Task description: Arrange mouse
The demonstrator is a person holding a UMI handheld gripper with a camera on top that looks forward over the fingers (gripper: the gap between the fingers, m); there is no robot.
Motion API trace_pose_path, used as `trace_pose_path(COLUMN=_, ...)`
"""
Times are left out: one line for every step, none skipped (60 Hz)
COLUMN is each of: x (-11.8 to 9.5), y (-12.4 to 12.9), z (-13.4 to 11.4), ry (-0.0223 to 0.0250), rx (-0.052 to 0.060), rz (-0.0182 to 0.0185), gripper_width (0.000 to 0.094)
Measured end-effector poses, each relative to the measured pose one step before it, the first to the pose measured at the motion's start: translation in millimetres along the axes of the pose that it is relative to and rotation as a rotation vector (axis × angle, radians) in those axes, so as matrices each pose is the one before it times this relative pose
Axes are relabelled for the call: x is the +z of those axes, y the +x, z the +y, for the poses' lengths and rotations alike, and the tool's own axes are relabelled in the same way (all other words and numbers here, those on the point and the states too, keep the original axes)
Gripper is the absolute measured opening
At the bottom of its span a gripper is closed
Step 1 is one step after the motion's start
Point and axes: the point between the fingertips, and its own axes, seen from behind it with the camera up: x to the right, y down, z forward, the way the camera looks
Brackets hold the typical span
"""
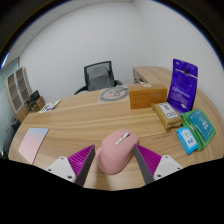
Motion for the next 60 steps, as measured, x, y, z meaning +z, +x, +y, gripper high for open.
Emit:
trace_pose_path(x=1.79, y=-1.9, z=-0.81, ry=-0.00205, rx=-0.0057, rz=-0.00493, gripper_width=0.0825)
trace_pose_path(x=2.75, y=-1.42, z=-1.56, ry=-0.0024, rx=-0.0061, rz=-0.00449, gripper_width=0.0825)
trace_pose_path(x=2.79, y=-1.51, z=-1.23, ry=-0.00226, rx=-0.0076, rz=-0.00443, gripper_width=0.0826)
trace_pose_path(x=2.81, y=-1.45, z=-1.27, ry=-0.00198, rx=-0.0076, rz=-0.00404, gripper_width=0.0825)
trace_pose_path(x=2.94, y=-1.42, z=-1.22, ry=-0.002, rx=-0.0072, rz=-0.00449, gripper_width=0.0825)
trace_pose_path(x=3.22, y=-1.48, z=-1.38, ry=-0.00117, rx=-0.0058, rz=-0.00449, gripper_width=0.0827)
trace_pose_path(x=2.87, y=-1.63, z=-1.28, ry=-0.00059, rx=-0.0034, rz=-0.00413, gripper_width=0.0827)
trace_pose_path(x=2.78, y=-2.29, z=-1.48, ry=-0.0003, rx=-0.0021, rz=-0.00312, gripper_width=0.0827)
trace_pose_path(x=3.06, y=-1.38, z=-1.41, ry=-0.00066, rx=-0.0009, rz=-0.00536, gripper_width=0.0826)
trace_pose_path(x=3.29, y=-1.48, z=-1.34, ry=-0.00083, rx=-0.0001, rz=-0.00538, gripper_width=0.0825)
trace_pose_path(x=3.04, y=-1.68, z=-1.27, ry=-0.00095, rx=0.0006, rz=-0.00585, gripper_width=0.0825)
trace_pose_path(x=2.22, y=-2.21, z=-0.81, ry=-0.00132, rx=-0.0001, rz=-0.00333, gripper_width=0.0825)
trace_pose_path(x=2.52, y=-1.24, z=-0.55, ry=-0.00218, rx=-0.0001, rz=-0.00339, gripper_width=0.0824)
trace_pose_path(x=2.43, y=-0.75, z=-0.33, ry=-0.00265, rx=-0.0013, rz=-0.00194, gripper_width=0.0826)
trace_pose_path(x=2.35, y=-0.33, z=-0.38, ry=-0.00255, rx=-0.0024, rz=-0.00006, gripper_width=0.0825)
trace_pose_path(x=2.13, y=-0.01, z=-0.22, ry=-0.00225, rx=-0.0029, rz=0.00146, gripper_width=0.0822)
trace_pose_path(x=1.46, y=0.06, z=-0.6, ry=-0.00055, rx=-0.0032, rz=0.00237, gripper_width=0.0821)
trace_pose_path(x=1.35, y=0.27, z=-1.59, ry=0.00355, rx=-0.0054, rz=0.00229, gripper_width=0.0814)
trace_pose_path(x=0.97, y=0.03, z=-0.4, ry=0.00114, rx=-0.0057, rz=0.0021, gripper_width=0.0802)
trace_pose_path(x=0.95, y=0.39, z=0.28, ry=-0.00118, rx=-0.0053, rz=0.00258, gripper_width=0.0789)
trace_pose_path(x=0.78, y=1.27, z=-0.26, ry=-0.00067, rx=-0.0046, rz=0.00228, gripper_width=0.0767)
trace_pose_path(x=0.53, y=0.41, z=0.34, ry=0.00001, rx=-0.0054, rz=0.00735, gripper_width=0.0728)
trace_pose_path(x=0.38, y=2.22, z=0.61, ry=-0.00115, rx=-0.0052, rz=0.00987, gripper_width=0.0727)
trace_pose_path(x=0.49, y=3.73, z=0.7, ry=-0.00134, rx=-0.0065, rz=0.01538, gripper_width=0.0566)
trace_pose_path(x=-0.11, y=1.5, z=-0.26, ry=0.00312, rx=-0.0062, rz=0.00642, gripper_width=0.0564)
trace_pose_path(x=0.01, y=1.19, z=0.56, ry=0.00218, rx=-0.0029, rz=0.00693, gripper_width=0.0564)
trace_pose_path(x=-0.31, y=0.33, z=0.58, ry=0.00019, rx=0.0004, rz=0.00359, gripper_width=0.0557)
trace_pose_path(x=-0.4, y=1.54, z=0.89, ry=0.00018, rx=0.0003, rz=-0.00016, gripper_width=0.0542)
trace_pose_path(x=-0.6, y=0.04, z=0.59, ry=0.00003, rx=-0.0007, rz=0.00437, gripper_width=0.0534)
trace_pose_path(x=-0.78, y=0.21, z=0.32, ry=0.00116, rx=-0.0013, rz=0.00592, gripper_width=0.0521)
trace_pose_path(x=-0.64, y=0.44, z=0.13, ry=0.00477, rx=-0.0022, rz=0.00496, gripper_width=0.051)
trace_pose_path(x=-0.09, y=0.7, z=0.08, ry=0.00204, rx=-0.0014, rz=0.00449, gripper_width=0.0497)
trace_pose_path(x=0.14, y=0.15, z=-0.11, ry=0.00388, rx=-0.0004, rz=0.0045, gripper_width=0.0493)
trace_pose_path(x=0.21, y=0.38, z=0.53, ry=0.00088, rx=0.0005, rz=0.00502, gripper_width=0.0472)
trace_pose_path(x=0.28, y=0.74, z=0.02, ry=-0.00017, rx=-0.0005, rz=0.00642, gripper_width=0.0466)
trace_pose_path(x=0.18, y=0.26, z=0.12, ry=-0.00243, rx=-0.0002, rz=0.00608, gripper_width=0.0453)
trace_pose_path(x=0.52, y=1.07, z=-0.09, ry=-0.00098, rx=0.0026, rz=0.00673, gripper_width=0.0444)
trace_pose_path(x=0.12, y=-0.02, z=-0.23, ry=-0.00399, rx=0.0049, rz=0.00765, gripper_width=0.0436)
trace_pose_path(x=-0.04, y=-0.29, z=-0.26, ry=-0.00296, rx=0.0045, rz=0.00654, gripper_width=0.0431)
trace_pose_path(x=-0.15, y=-0.09, z=-0.17, ry=-0.00239, rx=0.0032, rz=0.00731, gripper_width=0.0428)
trace_pose_path(x=-0.27, y=-0.04, z=-0.03, ry=-0.00184, rx=0.0023, rz=0.00711, gripper_width=0.0428)
trace_pose_path(x=-0.43, y=-0.44, z=0.19, ry=-0.00396, rx=0.0035, rz=0.00728, gripper_width=0.0426)
trace_pose_path(x=-0.94, y=-1.42, z=0.1, ry=-0.00191, rx=0.0044, rz=0.00336, gripper_width=0.0415)
trace_pose_path(x=-1.23, y=-0.42, z=-0.22, ry=-0.00484, rx=0.0093, rz=0.00641, gripper_width=0.0414)
trace_pose_path(x=-1.97, y=-2.13, z=0.63, ry=-0.00824, rx=0.0097, rz=0.00529, gripper_width=0.0414)
trace_pose_path(x=-2.93, y=-4.33, z=-0.87, ry=-0.00313, rx=0.0075, rz=0.00051, gripper_width=0.0416)
trace_pose_path(x=-3.89, y=-5.94, z=-3.0, ry=0.00575, rx=0.0054, rz=-0.00255, gripper_width=0.0416)
trace_pose_path(x=-4.66, y=-6.57, z=-4.86, ry=0.01403, rx=0.0055, rz=-0.00114, gripper_width=0.0416)
trace_pose_path(x=-4.81, y=-7.42, z=-5.2, ry=0.01542, rx=0.0036, rz=0.00038, gripper_width=0.0416)
trace_pose_path(x=-4.34, y=-8.62, z=-4.03, ry=0.01196, rx=-0.0014, rz=-0.00013, gripper_width=0.0416)
trace_pose_path(x=-3.68, y=-10.12, z=-2.58, ry=0.00452, rx=-0.0048, rz=-0.00056, gripper_width=0.0415)
trace_pose_path(x=-2.86, y=-10.7, z=-2.37, ry=0.00466, rx=-0.0044, rz=-0.00367, gripper_width=0.0415)
trace_pose_path(x=-3.21, y=-12.96, z=-2.22, ry=0.00266, rx=-0.0036, rz=-0.00743, gripper_width=0.0415)
trace_pose_path(x=-2.67, y=-14.26, z=-1.96, ry=0.00186, rx=-0.0019, rz=-0.00826, gripper_width=0.0415)
trace_pose_path(x=-2.38, y=-14.84, z=-1.64, ry=0.00169, rx=-0.0003, rz=-0.00881, gripper_width=0.0415)
trace_pose_path(x=-2.01, y=-15.68, z=-1.82, ry=0.00316, rx=0.0002, rz=-0.00904, gripper_width=0.0415)
trace_pose_path(x=-1.3, y=-15.83, z=-1.8, ry=0.00404, rx=0.0, rz=-0.00868, gripper_width=0.0415)
trace_pose_path(x=-2.35, y=-17.64, z=-2.62, ry=0.00355, rx=-0.0002, rz=-0.00555, gripper_width=0.0416)
trace_pose_path(x=-0.11, y=-15.45, z=-1.27, ry=0.00447, rx=-0.0013, rz=-0.00661, gripper_width=0.0417)
trace_pose_path(x=0.14, y=-15.3, z=-1.01, ry=0.00324, rx=-0.0007, rz=-0.00592, gripper_width=0.0415)
